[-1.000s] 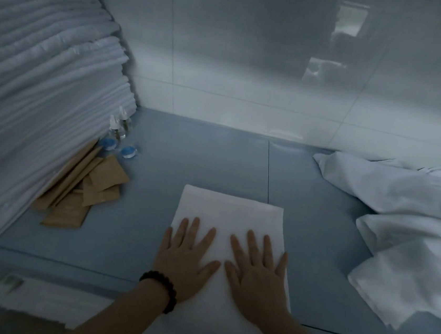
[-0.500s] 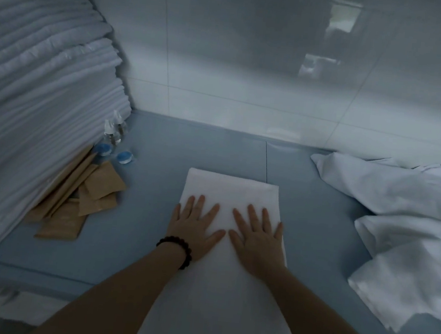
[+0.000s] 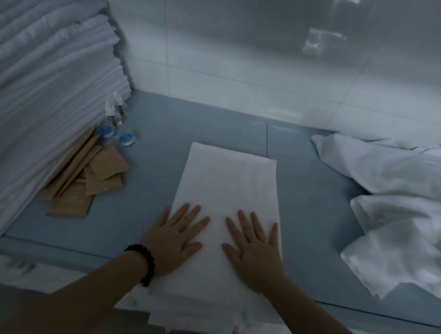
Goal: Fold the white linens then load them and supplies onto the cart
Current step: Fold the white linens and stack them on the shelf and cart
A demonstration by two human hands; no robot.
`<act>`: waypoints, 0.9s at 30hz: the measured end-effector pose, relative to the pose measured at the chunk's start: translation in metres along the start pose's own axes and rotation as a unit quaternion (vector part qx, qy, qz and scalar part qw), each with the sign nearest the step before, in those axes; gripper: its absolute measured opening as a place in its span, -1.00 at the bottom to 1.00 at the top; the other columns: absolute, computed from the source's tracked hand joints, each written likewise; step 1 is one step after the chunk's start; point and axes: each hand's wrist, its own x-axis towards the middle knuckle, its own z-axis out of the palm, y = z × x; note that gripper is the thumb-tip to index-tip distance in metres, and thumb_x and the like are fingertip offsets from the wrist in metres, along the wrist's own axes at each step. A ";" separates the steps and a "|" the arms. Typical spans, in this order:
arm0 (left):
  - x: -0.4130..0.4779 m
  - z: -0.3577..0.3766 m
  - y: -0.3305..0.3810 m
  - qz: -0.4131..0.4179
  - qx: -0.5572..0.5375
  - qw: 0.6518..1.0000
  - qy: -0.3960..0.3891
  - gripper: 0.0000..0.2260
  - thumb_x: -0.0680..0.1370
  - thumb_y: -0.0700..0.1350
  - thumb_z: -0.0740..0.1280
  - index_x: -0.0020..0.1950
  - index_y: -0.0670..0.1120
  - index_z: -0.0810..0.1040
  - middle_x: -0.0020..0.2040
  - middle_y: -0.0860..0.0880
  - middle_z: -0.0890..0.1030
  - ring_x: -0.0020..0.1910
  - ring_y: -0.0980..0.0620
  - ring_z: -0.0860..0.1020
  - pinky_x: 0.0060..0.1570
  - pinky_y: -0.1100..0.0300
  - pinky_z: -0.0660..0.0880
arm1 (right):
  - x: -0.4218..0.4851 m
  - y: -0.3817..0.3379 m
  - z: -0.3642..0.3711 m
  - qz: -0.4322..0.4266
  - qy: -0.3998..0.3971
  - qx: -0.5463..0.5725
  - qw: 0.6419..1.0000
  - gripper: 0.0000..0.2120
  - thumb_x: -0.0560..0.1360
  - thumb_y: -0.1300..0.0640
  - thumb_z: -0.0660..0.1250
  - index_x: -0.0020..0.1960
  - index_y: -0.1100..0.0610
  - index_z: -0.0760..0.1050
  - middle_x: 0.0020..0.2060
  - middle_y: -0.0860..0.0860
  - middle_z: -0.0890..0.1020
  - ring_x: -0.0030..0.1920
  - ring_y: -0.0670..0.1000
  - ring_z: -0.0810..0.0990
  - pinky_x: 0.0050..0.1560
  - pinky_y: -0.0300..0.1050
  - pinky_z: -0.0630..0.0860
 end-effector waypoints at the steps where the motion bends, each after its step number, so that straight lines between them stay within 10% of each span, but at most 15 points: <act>1: -0.004 0.001 -0.002 -0.010 -0.003 1.000 0.006 -0.48 0.47 0.33 -0.46 0.41 0.27 -0.45 0.48 0.13 -0.42 0.47 0.03 -0.41 0.42 -0.08 -0.34 | -0.002 0.004 0.000 0.012 0.002 0.000 1.000 -0.42 0.51 -0.35 -0.35 0.48 -0.25 -0.35 0.52 -0.15 -0.29 0.51 -0.01 -0.35 0.42 0.29 -0.37; 10: -0.028 -0.012 -0.007 -0.029 0.029 0.999 0.005 -0.41 0.49 0.29 -0.46 0.51 0.17 -0.29 0.54 0.10 -0.23 0.52 -0.05 -0.27 0.36 -0.17 -0.41 | -0.031 0.041 -0.018 0.114 -0.027 -0.034 0.993 -0.45 0.60 -0.24 -0.18 0.54 -0.18 -0.24 0.54 -0.14 -0.22 0.54 0.01 -0.24 0.39 0.39 -0.28; 20: -0.053 -0.007 -0.002 0.098 0.032 0.994 -0.045 -0.38 0.50 0.39 -0.32 0.49 0.19 -0.40 0.52 0.06 -0.38 0.51 -0.01 -0.36 0.48 -0.09 -0.31 | -0.064 0.012 -0.017 -0.038 -0.070 -0.015 0.997 -0.48 0.51 -0.29 -0.41 0.42 -0.25 -0.46 0.49 -0.13 -0.35 0.50 -0.02 -0.39 0.42 0.29 -0.35; 23: -0.065 -0.006 -0.021 0.146 0.079 0.984 -0.068 -0.09 0.36 0.59 -0.13 0.51 0.14 -0.40 0.52 0.03 -0.41 0.51 -0.05 -0.37 0.40 -0.20 -0.40 | -0.079 0.032 -0.023 -0.084 -0.082 -0.071 0.991 -0.38 0.46 -0.39 -0.44 0.44 -0.19 -0.48 0.50 -0.08 -0.35 0.52 0.03 -0.33 0.41 0.30 -0.39; 27: -0.074 -0.016 -0.023 0.172 0.160 0.971 -0.047 0.05 0.31 0.40 0.38 0.59 -0.02 -0.06 0.57 -0.15 0.01 0.52 -0.24 0.05 0.36 -0.38 0.03 | -0.100 0.044 -0.024 -0.131 -0.094 -0.120 0.980 -0.03 0.37 -0.55 -0.04 0.54 -0.05 -0.34 0.53 0.03 -0.29 0.52 0.15 -0.30 0.41 0.38 -0.30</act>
